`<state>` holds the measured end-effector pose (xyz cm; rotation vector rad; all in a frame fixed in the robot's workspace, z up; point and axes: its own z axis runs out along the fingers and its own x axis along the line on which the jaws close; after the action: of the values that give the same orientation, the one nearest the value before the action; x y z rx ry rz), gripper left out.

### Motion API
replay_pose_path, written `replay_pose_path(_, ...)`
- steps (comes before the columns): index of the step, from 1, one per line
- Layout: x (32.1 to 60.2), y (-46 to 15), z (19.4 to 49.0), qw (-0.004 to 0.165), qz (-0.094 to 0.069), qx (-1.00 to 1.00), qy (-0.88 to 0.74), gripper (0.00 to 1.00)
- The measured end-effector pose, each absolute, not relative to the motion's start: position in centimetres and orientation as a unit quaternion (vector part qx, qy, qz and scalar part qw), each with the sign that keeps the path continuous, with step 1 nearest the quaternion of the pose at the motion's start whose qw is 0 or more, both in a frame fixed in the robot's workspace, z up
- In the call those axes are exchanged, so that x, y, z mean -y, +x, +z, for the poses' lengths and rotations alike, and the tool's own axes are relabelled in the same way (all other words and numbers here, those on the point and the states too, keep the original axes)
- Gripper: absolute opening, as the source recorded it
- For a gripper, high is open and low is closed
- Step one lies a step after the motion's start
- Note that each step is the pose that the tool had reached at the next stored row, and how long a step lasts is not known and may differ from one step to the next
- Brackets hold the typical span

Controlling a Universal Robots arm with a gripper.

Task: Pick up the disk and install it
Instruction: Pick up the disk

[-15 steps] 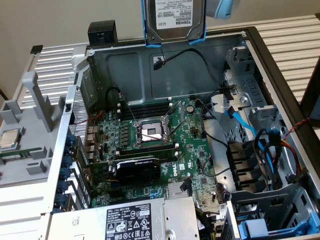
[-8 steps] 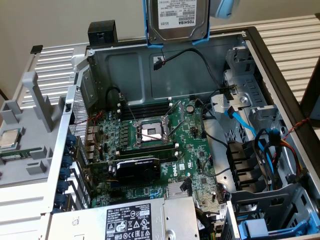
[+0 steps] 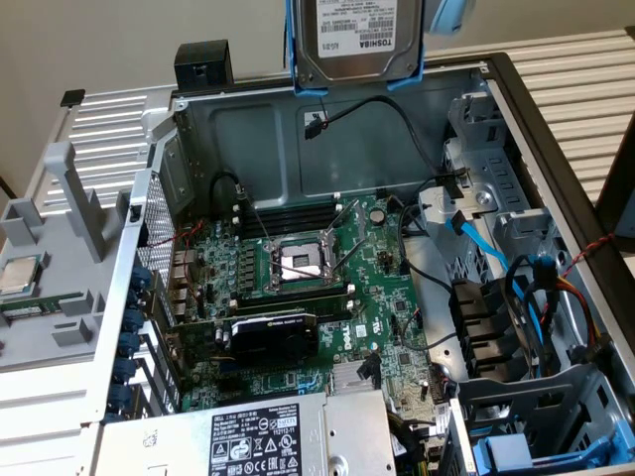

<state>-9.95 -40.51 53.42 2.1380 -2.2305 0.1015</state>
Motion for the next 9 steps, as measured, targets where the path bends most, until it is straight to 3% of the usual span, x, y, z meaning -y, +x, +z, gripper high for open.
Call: replay_pose_path(9,42.2,-9.5,53.4,0.020,0.027,0.722,0.691,0.37)
